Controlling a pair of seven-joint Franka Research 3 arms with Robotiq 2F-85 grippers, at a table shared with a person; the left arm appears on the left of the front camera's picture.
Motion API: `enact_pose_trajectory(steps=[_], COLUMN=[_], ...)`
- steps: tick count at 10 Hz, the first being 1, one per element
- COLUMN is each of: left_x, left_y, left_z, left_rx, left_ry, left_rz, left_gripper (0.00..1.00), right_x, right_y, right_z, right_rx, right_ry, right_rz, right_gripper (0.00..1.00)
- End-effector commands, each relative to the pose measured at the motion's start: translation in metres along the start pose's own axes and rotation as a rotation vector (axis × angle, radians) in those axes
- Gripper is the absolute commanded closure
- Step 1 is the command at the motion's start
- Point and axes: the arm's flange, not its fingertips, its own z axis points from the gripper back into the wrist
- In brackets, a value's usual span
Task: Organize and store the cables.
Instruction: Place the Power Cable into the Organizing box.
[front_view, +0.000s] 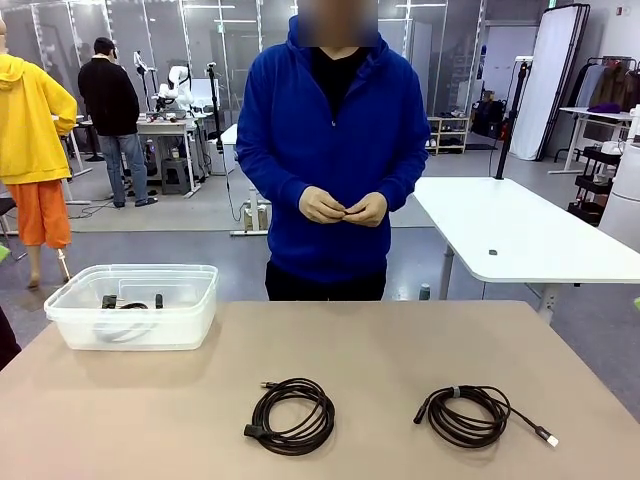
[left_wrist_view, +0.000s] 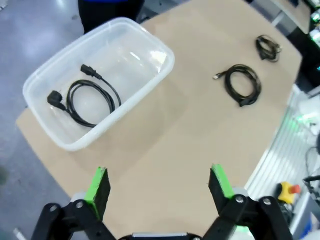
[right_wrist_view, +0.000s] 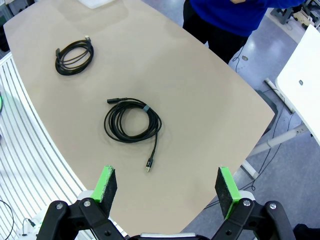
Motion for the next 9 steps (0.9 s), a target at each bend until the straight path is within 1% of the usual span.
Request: enact_pose_trajectory(steps=[1, 2, 3, 6, 9], left_x=[-0.030, -0.044, -0.054, -0.067, -0.064], left_y=[-0.001, 0.001, 0.001, 0.010, 0.020], left_z=[0.009, 0.019, 0.027, 0.040, 0.034], left_rx=[-0.020, -0.042, -0.062, 0.004, -0.043], left_ry=[-0.112, -0.154, -0.155, -0.045, -0.055], left_rz=[0.009, -0.003, -0.048, -0.104, -0.103], left_gripper=[0.00, 0.00, 0.00, 0.00, 0.00], right_x=[-0.002, -0.002, -0.002, -0.002, -0.002], right_y=[0.000, 0.000, 0.000, 0.000, 0.000], right_z=[0.001, 0.001, 0.001, 0.001, 0.001], right_rx=[0.004, 0.004, 0.004, 0.004, 0.004], right_ry=[-0.003, -0.003, -0.003, -0.003, -0.003], right_rz=[0.016, 0.016, 0.016, 0.016, 0.016], right_gripper=[0.00, 0.00, 0.00, 0.00, 0.00])
